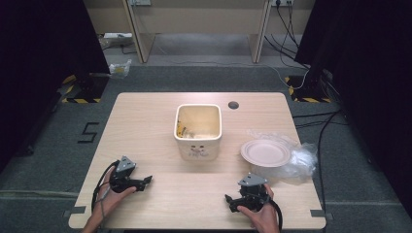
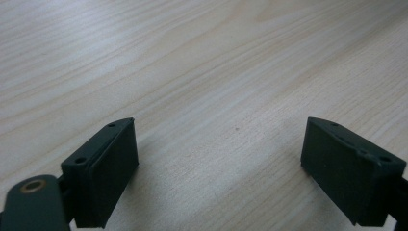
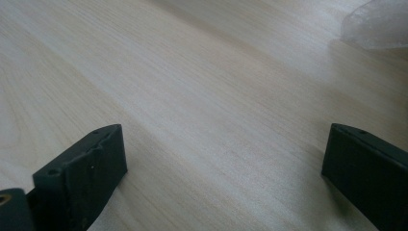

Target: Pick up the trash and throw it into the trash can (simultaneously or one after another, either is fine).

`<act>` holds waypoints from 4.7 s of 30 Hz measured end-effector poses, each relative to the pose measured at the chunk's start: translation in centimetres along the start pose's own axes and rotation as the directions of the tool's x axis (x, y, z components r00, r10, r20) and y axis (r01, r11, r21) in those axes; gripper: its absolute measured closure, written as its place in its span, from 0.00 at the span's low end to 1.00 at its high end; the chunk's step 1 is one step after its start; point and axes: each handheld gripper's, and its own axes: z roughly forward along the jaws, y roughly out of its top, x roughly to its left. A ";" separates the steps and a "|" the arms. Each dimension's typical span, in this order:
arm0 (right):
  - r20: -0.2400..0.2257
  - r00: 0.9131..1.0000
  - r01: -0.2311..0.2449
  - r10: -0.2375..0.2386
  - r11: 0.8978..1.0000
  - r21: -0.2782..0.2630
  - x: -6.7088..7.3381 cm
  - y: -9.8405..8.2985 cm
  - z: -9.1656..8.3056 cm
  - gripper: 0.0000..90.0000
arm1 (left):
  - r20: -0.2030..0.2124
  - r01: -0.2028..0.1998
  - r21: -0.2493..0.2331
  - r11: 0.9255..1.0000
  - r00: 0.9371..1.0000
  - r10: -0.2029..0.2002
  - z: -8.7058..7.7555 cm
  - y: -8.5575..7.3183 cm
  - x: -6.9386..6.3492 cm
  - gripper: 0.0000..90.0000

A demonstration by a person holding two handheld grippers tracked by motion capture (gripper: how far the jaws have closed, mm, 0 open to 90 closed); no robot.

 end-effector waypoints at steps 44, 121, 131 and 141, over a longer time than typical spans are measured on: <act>0.078 0.983 0.178 -0.165 0.965 -0.193 -1.6 4.9 -7.3 0.28 | 0.002 0.001 0.000 1.000 1.000 -0.001 0.0 0.0 0.0 0.13; 0.409 0.754 0.554 -0.514 0.832 0.024 -5.1 8.5 -5.0 0.92 | 0.006 0.002 0.000 1.000 1.000 -0.002 0.0 0.0 0.1 0.13; 0.423 0.758 0.555 -0.497 0.832 -0.016 -5.1 9.7 -6.4 0.92 | 0.006 0.002 0.000 1.000 1.000 -0.002 0.0 0.0 0.1 0.13; 0.405 0.793 0.536 -0.455 0.837 -0.108 -5.1 11.3 -8.7 0.92 | 0.004 -0.001 0.003 1.000 1.000 0.001 0.0 0.0 0.1 0.13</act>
